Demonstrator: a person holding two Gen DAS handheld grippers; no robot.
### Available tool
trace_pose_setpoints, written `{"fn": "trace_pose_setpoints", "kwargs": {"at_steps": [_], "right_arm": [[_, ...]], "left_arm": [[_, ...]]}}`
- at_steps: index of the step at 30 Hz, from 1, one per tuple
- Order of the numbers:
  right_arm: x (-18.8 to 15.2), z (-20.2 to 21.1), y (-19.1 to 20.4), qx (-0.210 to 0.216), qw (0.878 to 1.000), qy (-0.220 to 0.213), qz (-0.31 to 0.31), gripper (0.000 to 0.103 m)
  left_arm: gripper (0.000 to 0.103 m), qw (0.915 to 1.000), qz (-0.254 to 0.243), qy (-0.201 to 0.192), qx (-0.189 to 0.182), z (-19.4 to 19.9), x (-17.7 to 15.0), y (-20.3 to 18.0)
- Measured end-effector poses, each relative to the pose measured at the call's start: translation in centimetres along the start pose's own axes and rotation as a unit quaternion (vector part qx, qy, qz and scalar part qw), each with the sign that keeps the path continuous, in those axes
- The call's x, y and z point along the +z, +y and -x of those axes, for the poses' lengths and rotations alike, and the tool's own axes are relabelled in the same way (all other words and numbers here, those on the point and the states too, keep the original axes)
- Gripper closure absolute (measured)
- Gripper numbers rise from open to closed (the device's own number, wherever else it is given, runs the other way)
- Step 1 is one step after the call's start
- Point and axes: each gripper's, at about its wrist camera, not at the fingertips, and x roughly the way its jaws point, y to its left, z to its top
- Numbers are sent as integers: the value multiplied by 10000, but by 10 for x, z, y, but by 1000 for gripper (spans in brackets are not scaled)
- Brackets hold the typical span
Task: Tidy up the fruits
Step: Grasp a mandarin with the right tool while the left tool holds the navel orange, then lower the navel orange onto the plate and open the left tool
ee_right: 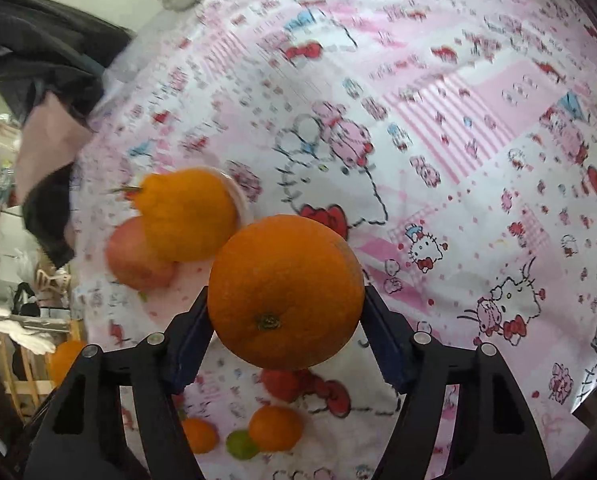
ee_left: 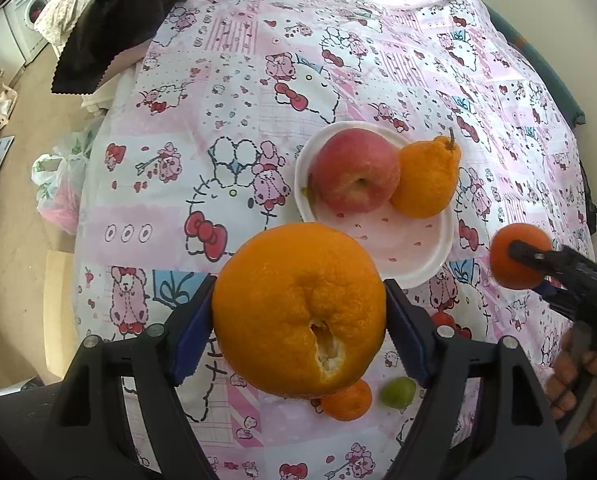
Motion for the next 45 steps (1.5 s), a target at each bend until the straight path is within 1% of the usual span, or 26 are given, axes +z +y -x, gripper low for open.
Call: {"fn": "trace_pose_setpoints", "kwargs": {"at_steps": [2, 7, 11, 14, 16, 20, 22, 25, 27, 30, 33, 35, 37, 38, 41, 43, 45], "right_arm": [[-4, 18, 7, 254, 9995, -108, 125, 30], [-15, 48, 25, 583, 9966, -233, 542, 30], [-20, 54, 30, 863, 9941, -319, 573, 30], [-21, 47, 25, 980, 9941, -240, 390, 30], [-20, 41, 23, 989, 9944, -166, 326, 30], [-17, 34, 28, 983, 9944, -90, 388, 30], [-16, 31, 30, 1014, 9941, -43, 396, 30], [-14, 27, 31, 1023, 9939, 12, 415, 30], [-13, 26, 32, 1049, 9937, 36, 406, 30], [-11, 24, 33, 1089, 9932, 54, 406, 30], [-10, 24, 33, 1119, 9929, 68, 408, 30], [-9, 23, 34, 1153, 9924, 97, 414, 30], [-8, 21, 35, 1163, 9921, 124, 443, 30], [-7, 21, 35, 1164, 9921, 133, 445, 30], [-5, 19, 34, 1184, 9919, 171, 424, 30], [-4, 19, 34, 1201, 9917, 177, 434, 30], [-5, 21, 36, 1211, 9914, 162, 479, 30]], "left_arm": [[27, 10000, 23, -22, -2, 1, 0, 1], [27, 9999, 50, -108, -60, 6, 3, -1], [27, 9995, -91, -271, -141, 15, 7, -10], [27, 9993, -137, -261, -238, 21, 15, -13], [27, 9992, -150, -261, -256, 24, 27, -15], [27, 9987, -320, -391, -116, 26, 56, -24], [27, 9987, -275, -381, -200, 22, 77, -28], [27, 9987, -278, -316, -290, 9, 103, -39], [27, 9985, -380, -231, -320, -7, 122, -53], [27, 9978, -487, -111, -447, -35, 142, -70], [27, 9978, -536, -5, -394, -69, 157, -83], [27, 9985, -443, 37, -304, -87, 161, -85], [27, 9985, -393, 177, -330, -108, 164, -86], [27, 9986, -353, 182, -353, -115, 164, -87], [27, 9984, -431, 117, -345, -122, 166, -92], [26, 9973, -531, 217, -450, -128, 166, -97], [26, 9970, -631, 255, -356, -133, 165, -102]]}}
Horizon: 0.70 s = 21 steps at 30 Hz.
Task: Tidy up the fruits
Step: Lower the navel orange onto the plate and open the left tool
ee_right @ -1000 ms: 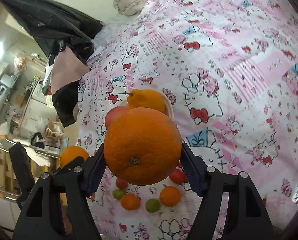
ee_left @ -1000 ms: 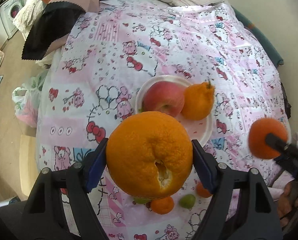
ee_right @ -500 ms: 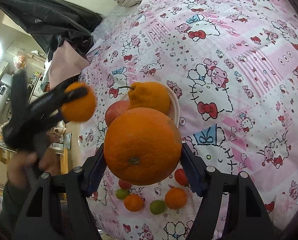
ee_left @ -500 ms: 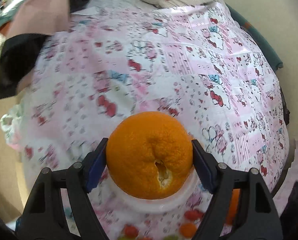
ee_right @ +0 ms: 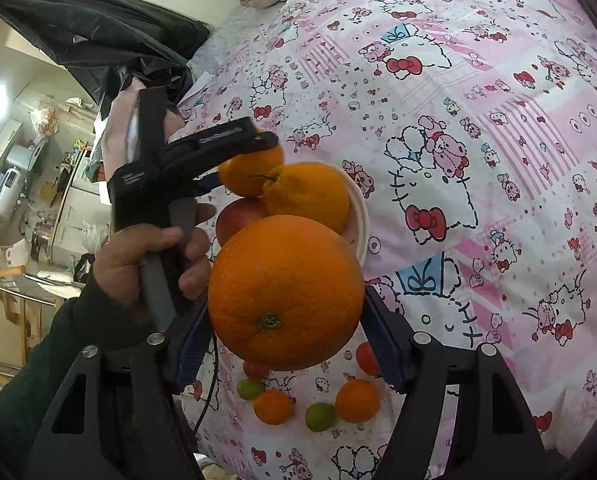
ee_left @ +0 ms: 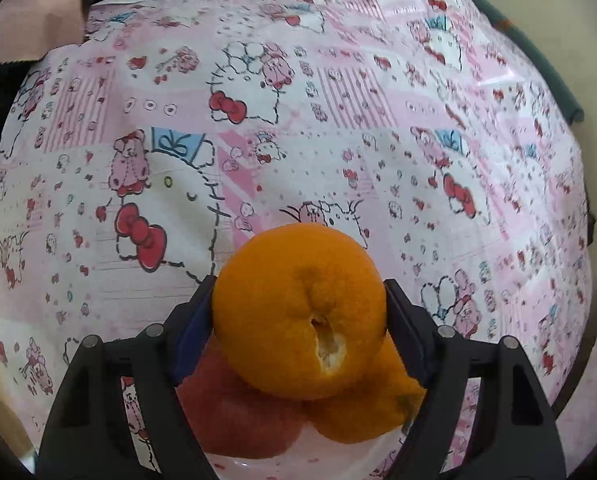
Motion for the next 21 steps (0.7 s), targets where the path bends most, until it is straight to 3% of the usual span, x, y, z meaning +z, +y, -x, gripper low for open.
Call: {"fn": "trace_pose_setpoints", "kwargs": {"at_steps": [3, 14, 21], "right_arm": [[0, 1, 1, 45, 10000, 0, 3, 30], [2, 1, -3, 9, 9999, 7, -107, 30], [2, 3, -3, -10, 9999, -18, -104, 30]], "left_arm": [[26, 10000, -64, 1, 45, -5, 2, -5], [23, 9967, -34, 760, 275, -31, 8, -7], [19, 9965, 56, 815, 196, -25, 5, -3]]}}
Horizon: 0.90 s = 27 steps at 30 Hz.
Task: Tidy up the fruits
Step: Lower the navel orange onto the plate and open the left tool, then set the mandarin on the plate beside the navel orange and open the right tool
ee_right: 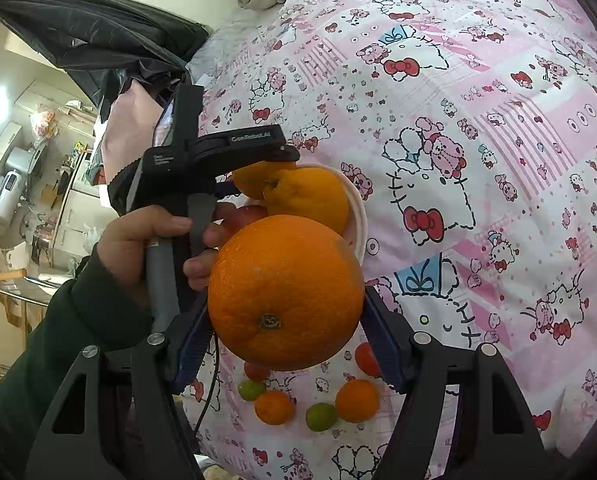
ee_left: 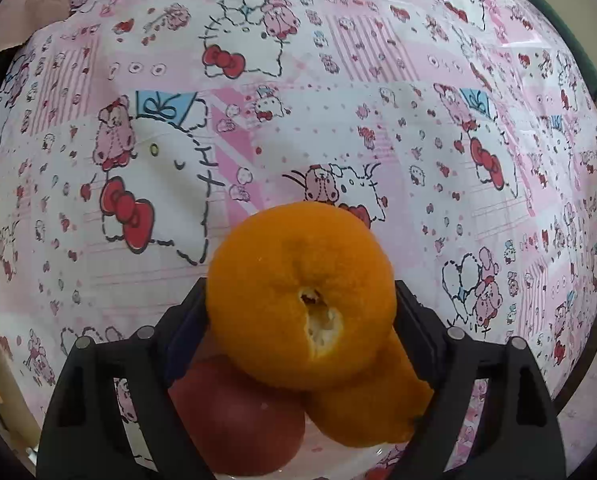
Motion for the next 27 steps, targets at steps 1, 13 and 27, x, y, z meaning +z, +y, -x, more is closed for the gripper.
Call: {"fn": "trace_pose_setpoints", "kwargs": {"at_steps": [1, 13, 27], "right_arm": [[0, 0, 0, -1, 10000, -1, -3, 30], [4, -3, 22, -373, 9977, -113, 563, 30], [49, -70, 125, -722, 9596, -442, 2685, 30]], "left_arm": [[19, 10000, -17, -59, -28, 4, -1, 0], [19, 9958, 78, -903, -145, 97, -40, 36], [19, 9883, 565, -1402, 221, 162, -158, 99]]}}
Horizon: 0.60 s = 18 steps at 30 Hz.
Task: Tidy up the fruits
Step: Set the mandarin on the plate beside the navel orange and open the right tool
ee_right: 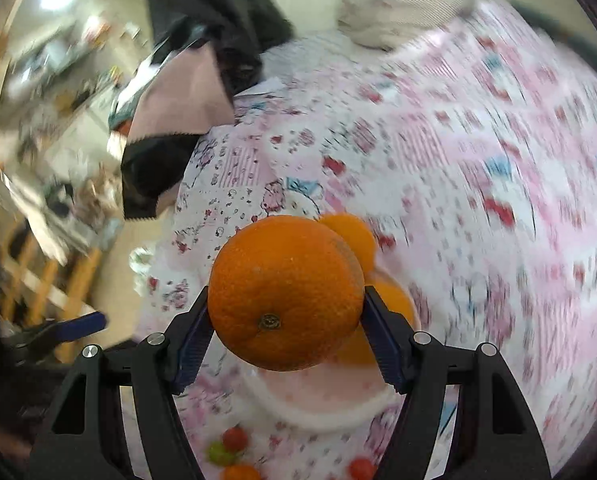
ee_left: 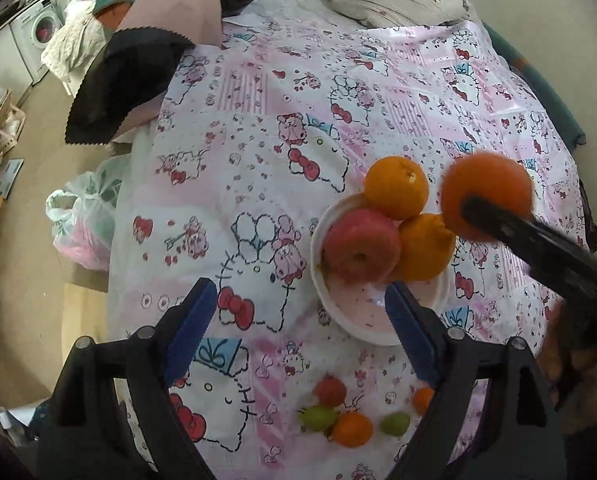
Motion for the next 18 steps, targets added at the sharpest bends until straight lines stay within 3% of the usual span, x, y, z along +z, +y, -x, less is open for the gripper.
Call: {"fn": "trace_pose_setpoints", "kwargs": {"at_steps": [4, 8, 10, 18], "right_arm": [[7, -33, 18, -594, 9959, -28, 685, 30], [10, -54, 10, -546, 9970, 117, 534, 30], [6, -64, 5, -526, 9971, 303, 461, 30], [-7, -68, 11, -626, 9951, 328, 690, 29]], "left_arm": [[19, 9999, 39, -97, 11, -6, -1, 5], [19, 9991, -114, -289, 276, -10, 4, 0], [19, 9992, -130, -281, 246, -10, 5, -1], [19, 9999, -62, -118, 57, -12, 3, -5]]}}
